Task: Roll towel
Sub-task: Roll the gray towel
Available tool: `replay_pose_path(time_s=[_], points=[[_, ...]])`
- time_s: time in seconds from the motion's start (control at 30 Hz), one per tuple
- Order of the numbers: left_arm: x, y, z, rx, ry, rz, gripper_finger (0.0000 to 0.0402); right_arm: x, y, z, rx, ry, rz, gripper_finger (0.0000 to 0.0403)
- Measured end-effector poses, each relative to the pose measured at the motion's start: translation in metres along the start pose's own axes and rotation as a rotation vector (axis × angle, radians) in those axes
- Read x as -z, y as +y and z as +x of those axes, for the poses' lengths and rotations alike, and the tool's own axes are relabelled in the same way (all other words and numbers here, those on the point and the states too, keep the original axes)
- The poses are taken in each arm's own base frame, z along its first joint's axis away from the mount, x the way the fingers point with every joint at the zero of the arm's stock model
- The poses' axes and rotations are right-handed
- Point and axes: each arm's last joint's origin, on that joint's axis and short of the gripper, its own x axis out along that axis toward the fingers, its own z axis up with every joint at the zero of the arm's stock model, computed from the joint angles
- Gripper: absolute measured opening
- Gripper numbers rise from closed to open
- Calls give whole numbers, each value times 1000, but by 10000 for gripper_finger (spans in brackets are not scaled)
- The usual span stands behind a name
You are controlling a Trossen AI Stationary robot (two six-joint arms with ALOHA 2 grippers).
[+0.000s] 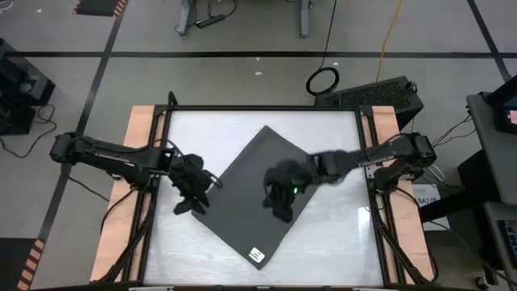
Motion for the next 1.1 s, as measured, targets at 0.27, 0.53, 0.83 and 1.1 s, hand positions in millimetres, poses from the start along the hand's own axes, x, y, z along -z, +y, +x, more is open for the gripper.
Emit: replay_pose_path(time_s=[0.27,0.53,0.83,1.1], points=[[13,0,1,-265,81,184,171,39,67,65,0,-183,-120,119],[22,-3,4,-282,164,192,171,94,86,112,33,-39,-113,260],[23,-9,8,-326,156,199,171,139,91,153,80,6,-195,304],[25,-12,10,-427,130,208,171,156,87,175,161,-52,-263,262]])
